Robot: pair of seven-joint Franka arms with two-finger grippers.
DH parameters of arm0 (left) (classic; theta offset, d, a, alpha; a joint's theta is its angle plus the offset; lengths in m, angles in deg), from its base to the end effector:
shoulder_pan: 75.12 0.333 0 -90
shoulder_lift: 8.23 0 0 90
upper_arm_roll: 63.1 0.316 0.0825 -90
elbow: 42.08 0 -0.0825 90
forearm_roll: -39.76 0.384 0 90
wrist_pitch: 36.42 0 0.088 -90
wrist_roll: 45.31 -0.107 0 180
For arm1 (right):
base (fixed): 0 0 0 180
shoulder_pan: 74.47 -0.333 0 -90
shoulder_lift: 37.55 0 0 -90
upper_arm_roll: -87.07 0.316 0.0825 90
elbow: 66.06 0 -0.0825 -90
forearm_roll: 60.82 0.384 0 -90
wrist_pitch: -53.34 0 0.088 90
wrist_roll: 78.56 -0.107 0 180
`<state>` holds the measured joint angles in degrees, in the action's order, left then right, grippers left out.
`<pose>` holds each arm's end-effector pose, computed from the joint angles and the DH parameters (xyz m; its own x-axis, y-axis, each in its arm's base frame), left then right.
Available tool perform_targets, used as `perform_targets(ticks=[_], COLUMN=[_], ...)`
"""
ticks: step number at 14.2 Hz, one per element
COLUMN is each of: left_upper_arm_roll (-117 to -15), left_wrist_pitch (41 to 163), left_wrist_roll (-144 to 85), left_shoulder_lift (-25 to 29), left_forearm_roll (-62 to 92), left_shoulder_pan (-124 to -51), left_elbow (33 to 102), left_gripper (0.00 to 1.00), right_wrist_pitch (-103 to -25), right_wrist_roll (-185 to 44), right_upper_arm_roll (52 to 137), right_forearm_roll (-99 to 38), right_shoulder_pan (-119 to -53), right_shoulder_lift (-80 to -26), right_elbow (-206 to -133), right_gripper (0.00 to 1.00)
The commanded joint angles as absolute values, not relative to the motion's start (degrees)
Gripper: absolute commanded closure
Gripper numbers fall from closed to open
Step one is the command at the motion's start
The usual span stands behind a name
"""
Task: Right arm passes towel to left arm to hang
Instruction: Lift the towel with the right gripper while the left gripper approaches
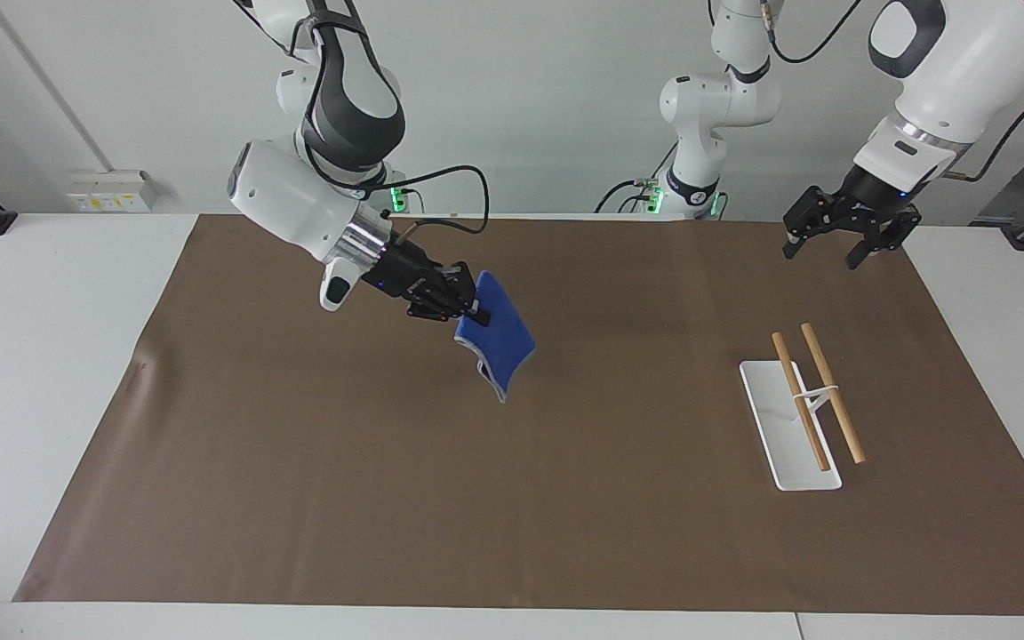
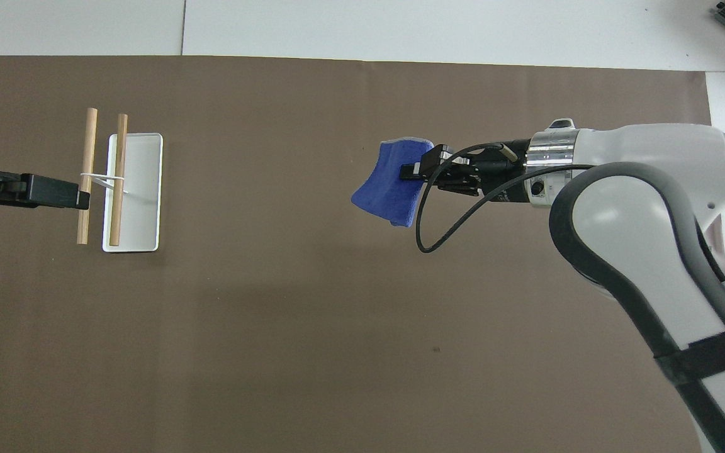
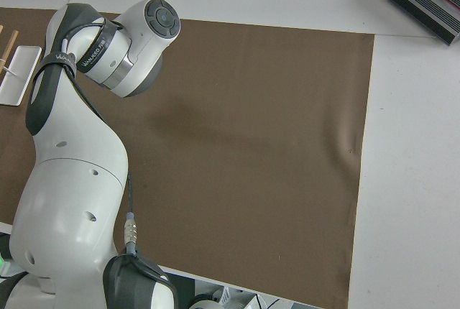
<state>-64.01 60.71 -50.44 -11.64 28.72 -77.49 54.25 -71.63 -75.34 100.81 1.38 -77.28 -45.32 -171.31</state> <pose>0.5450 -0.0498 0.6177 0.9888 -0.1209 0.0879 -0.1354 -0.9737 0.1832 0.5922 0.2035 0.4959 0.9766 -0.2114 -0.0406 -0.1498 -0.5317 -0.8336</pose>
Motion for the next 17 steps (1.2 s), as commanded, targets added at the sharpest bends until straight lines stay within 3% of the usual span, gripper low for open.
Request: perform_targets(ticks=[1,5,9,17], left_upper_arm_roll=[-63.46,-63.46,-63.54,-63.54], left_wrist_pitch=[62.54,64.90,68.35,68.35], left_wrist_roll=[-50.85,-49.71,-39.46,-6.76], left_shoulder_lift=[-12.88,-15.51,-17.19,-17.54], left_forearm_roll=[25.36,20.01,17.88,13.49], left_shoulder_pan=[-78.81,-79.34,-81.10,-84.53], left_elbow=[56.10,61.61,65.33,65.50], left_gripper=[0.00,0.00,0.00,0.00], right_wrist_pitch=[-70.67,-72.33,-77.61,-79.90], right_wrist_roll=[-75.49,-75.57,-74.18,-72.76], right_upper_arm_roll=[103.50,107.46,107.55,107.55], right_forearm_roll=[12.35,29.32,40.85,43.24], right_shoulder_pan=[-76.58,-76.84,-81.75,-84.57], right_shoulder_lift=[-44.23,-43.44,-43.26,-43.61], right_elbow=[-171.35,-172.14,-172.84,-173.28], right_gripper=[1.00,1.00,1.00,1.00])
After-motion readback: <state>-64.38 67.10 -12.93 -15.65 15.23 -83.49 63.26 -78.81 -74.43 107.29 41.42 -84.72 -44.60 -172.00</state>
